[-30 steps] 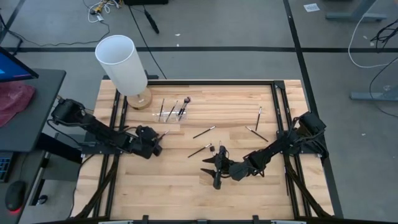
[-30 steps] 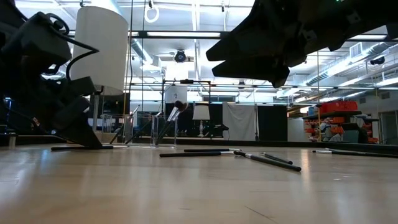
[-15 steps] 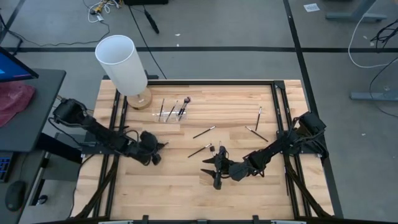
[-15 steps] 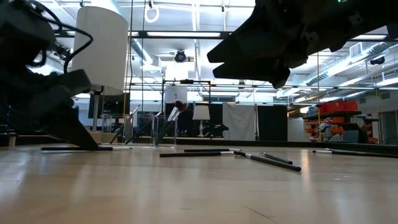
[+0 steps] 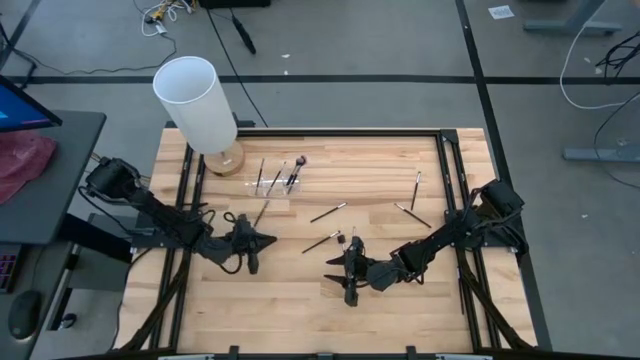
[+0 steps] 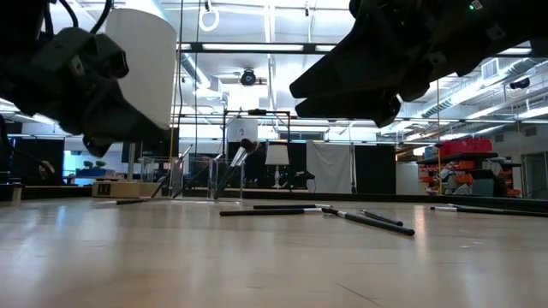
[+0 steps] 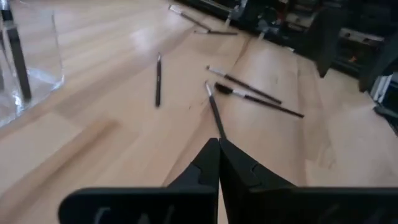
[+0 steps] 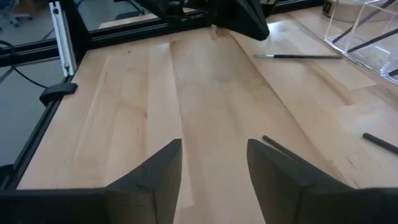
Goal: Put items in baskets/containers
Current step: Put the liner brush into the transparent organizer
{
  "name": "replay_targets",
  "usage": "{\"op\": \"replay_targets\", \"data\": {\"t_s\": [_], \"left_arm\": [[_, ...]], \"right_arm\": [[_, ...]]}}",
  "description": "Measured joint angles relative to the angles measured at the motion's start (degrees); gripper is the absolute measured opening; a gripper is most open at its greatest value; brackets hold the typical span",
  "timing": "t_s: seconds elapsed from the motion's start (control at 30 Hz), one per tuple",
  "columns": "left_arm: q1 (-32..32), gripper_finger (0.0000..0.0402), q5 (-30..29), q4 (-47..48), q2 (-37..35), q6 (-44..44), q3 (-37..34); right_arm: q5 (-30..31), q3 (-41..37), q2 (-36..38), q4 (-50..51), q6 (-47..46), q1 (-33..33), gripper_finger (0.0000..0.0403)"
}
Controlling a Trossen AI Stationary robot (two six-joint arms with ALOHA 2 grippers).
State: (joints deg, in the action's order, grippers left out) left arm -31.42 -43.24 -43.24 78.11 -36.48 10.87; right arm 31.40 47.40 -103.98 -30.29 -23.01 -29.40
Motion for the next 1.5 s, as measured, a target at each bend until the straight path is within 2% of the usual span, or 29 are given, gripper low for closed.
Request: {"op": "replay_targets", "data": {"t_s": [0.2,0.47,0.63,0.77,0.93,1.07,1.23,1.43,1.5], "left_arm": [[0.0,0.0007,-1.2,0.9,0.0,1.0,0.0],[0.5,0.002,-9.0,3.1,0.0,-0.7,0.0],[3.2,0.0088,-7.4,10.3,-0.1,-4.2,0.0],[4.5,0.0151,-8.3,17.8,-0.1,-8.7,0.0],[5.3,0.0189,-9.9,20.2,-0.1,-9.4,0.0],[5.6,0.0191,-10.0,23.5,-0.1,-12.1,0.0],[5.6,0.0176,-9.9,29.4,0.0,-16.8,0.0],[5.6,0.0151,-5.7,28.4,4.5,-17.5,0.0],[5.5,0.0144,-6.1,28.0,6.8,-19.2,0.1]], "right_arm": [[0.0,0.0,0.0,-0.1,0.0,0.3,0.0185],[0.0,0.0,0.0,-0.1,-0.4,0.2,0.0185],[0.1,0.0,0.0,-0.1,-0.4,0.2,0.0185],[0.1,0.0,0.0,-0.1,-0.4,0.2,0.0185],[0.1,0.0,0.0,-0.1,-0.4,0.2,0.0185],[0.1,0.0,0.0,-0.1,-0.4,0.2,0.0185],[0.3,0.0,0.0,-0.1,-0.4,0.2,0.0185],[0.3,0.0,0.0,-0.2,-0.4,0.2,0.0185],[0.3,0.0,0.0,-0.2,-0.4,0.2,0.0185]]}}
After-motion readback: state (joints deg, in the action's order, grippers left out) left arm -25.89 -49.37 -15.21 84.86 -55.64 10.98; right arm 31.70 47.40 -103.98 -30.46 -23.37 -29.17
